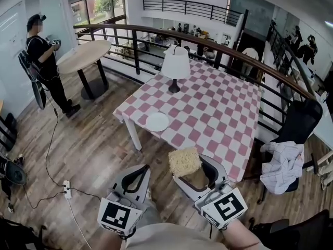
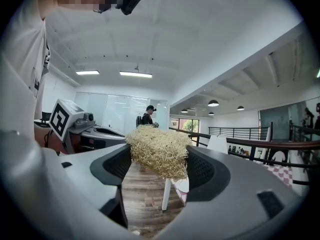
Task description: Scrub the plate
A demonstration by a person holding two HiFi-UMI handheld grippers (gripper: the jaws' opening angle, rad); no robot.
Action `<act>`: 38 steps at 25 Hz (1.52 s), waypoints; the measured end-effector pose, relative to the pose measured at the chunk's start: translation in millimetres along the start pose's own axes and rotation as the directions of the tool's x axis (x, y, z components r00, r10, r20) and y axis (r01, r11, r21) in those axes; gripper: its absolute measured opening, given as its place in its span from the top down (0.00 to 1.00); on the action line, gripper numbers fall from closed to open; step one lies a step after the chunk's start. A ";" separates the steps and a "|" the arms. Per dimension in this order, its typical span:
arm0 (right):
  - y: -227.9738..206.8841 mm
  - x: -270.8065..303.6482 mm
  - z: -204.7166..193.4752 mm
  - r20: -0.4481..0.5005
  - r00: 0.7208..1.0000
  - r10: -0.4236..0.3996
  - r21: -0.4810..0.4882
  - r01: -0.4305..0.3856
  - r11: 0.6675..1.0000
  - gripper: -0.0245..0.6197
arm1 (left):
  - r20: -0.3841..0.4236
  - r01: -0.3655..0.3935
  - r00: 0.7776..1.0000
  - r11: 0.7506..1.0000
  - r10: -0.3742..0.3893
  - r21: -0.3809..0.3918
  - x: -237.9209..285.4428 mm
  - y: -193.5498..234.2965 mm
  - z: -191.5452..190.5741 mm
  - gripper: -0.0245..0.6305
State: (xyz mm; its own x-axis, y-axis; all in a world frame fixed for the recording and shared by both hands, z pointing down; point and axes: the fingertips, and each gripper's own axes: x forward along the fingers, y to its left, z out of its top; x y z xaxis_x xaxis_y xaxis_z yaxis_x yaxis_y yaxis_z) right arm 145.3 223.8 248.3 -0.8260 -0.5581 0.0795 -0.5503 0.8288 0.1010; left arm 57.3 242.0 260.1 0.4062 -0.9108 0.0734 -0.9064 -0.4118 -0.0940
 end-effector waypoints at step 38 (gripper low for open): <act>-152.6 335.1 3.9 -0.102 0.991 -0.087 0.029 0.091 0.995 0.45 | -0.078 0.045 0.996 0.994 -0.053 -0.096 205.2 312.1 -29.1 0.94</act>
State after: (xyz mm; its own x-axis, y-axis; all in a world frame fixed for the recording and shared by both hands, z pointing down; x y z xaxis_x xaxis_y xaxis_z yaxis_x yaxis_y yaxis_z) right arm -48.1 -89.6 255.6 -0.7580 -0.6294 0.1712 -0.6262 0.7756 0.0794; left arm -145.6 -72.7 274.7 0.4435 -0.8827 0.1553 -0.8939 -0.4482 0.0053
